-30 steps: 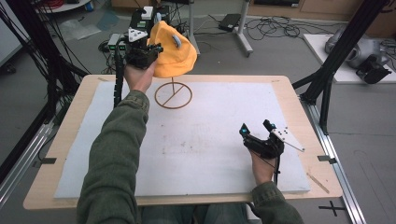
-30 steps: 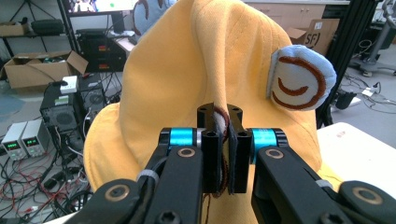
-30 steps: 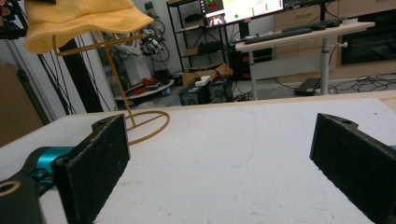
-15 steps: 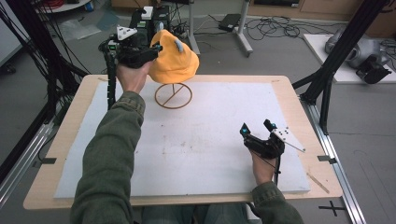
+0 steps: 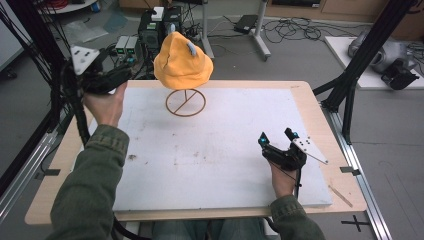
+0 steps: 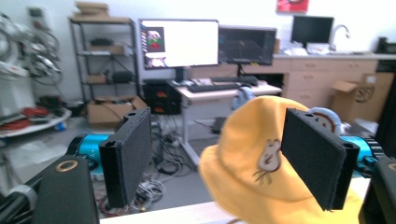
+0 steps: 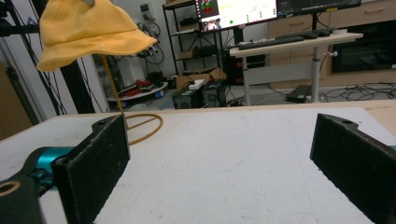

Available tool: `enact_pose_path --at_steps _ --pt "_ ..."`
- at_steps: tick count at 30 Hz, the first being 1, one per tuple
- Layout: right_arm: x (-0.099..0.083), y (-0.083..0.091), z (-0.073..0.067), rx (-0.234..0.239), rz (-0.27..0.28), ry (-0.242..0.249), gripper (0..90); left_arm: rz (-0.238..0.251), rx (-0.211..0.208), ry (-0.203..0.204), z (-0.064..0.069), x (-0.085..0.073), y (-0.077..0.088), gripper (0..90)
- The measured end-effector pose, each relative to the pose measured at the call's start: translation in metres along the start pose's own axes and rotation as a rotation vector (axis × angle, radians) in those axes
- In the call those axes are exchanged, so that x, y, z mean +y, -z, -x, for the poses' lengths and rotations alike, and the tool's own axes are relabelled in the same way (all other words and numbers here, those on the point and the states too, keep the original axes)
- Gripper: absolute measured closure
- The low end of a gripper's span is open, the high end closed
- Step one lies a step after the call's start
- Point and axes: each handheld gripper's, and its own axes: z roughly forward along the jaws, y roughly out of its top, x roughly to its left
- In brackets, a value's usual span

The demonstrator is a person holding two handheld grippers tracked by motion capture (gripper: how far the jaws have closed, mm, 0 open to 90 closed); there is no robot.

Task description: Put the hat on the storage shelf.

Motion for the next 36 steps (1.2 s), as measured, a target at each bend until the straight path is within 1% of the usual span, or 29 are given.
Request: enact_pose_path --at_steps 3,5,7,9,10,11,13,16,18,20,21,23,24,26,29,30,31,36 --pt "0.0 0.001 0.002 -0.01 0.0 0.003 4.4 0.036 0.038 -0.003 -0.008 -0.007 0.024 24.1" --pt "0.0 0.001 0.002 -0.011 0.001 0.004 4.3 0.042 0.055 0.005 -0.012 -0.015 0.04 23.8" --pt "0.0 0.001 0.003 -0.016 0.001 0.007 4.3 0.034 0.075 0.012 -0.014 -0.025 0.051 23.8" --pt "-0.001 0.001 0.003 -0.02 -0.004 0.015 4.3 0.022 0.092 0.011 -0.015 -0.04 0.061 23.8" --pt "-0.001 0.001 0.003 -0.023 0.0 0.017 4.3 0.011 0.103 0.017 -0.015 -0.052 0.067 23.8" --pt "-0.001 0.001 0.003 -0.025 -0.003 0.018 4.3 0.001 0.109 0.024 -0.016 -0.059 0.07 23.8" --pt "-0.001 0.002 0.003 -0.027 -0.002 0.02 4.3 -0.02 0.137 0.053 -0.016 -0.082 0.079 23.7" --pt "-0.001 0.005 0.003 -0.034 -0.001 0.033 4.3 -0.045 0.155 0.085 -0.013 -0.112 0.088 23.7" --pt "-0.002 0.007 0.005 -0.041 0.0 0.032 4.3 -0.061 0.164 0.091 -0.01 -0.129 0.091 23.8" --pt "-0.002 0.009 0.006 -0.049 0.004 0.026 4.3 -0.074 0.166 0.09 -0.006 -0.139 0.094 23.8" --pt "-0.002 0.011 0.009 -0.055 0.003 0.01 4.3 -0.084 0.166 0.086 -0.005 -0.143 0.095 23.8" --pt "-0.002 0.012 0.01 -0.056 0.006 0.004 4.3 -0.104 0.158 0.074 -0.003 -0.149 0.096 23.8" --pt "-0.002 0.013 0.011 -0.057 0.004 -0.001 4.3 -0.113 0.153 0.062 -0.001 -0.151 0.096 23.8" --pt "-0.003 0.014 0.012 -0.062 0.003 -0.003 4.3 -0.12 0.157 0.051 -0.001 -0.154 0.096 23.8" --pt "-0.004 0.015 0.011 -0.065 -0.006 0.005 4.3 -0.126 0.168 0.055 -0.003 -0.156 0.097 23.8" --pt "-0.004 0.015 0.011 -0.066 -0.006 0.025 4.3 -0.126 0.169 0.052 -0.003 -0.157 0.097 23.8" --pt "-0.004 0.015 0.011 -0.066 -0.006 0.025 4.3 -0.129 0.173 0.046 -0.003 -0.158 0.098 23.8" --pt "-0.004 0.016 0.011 -0.061 -0.017 0.019 4.3 -0.144 0.174 0.045 -0.002 -0.161 0.098 23.8"
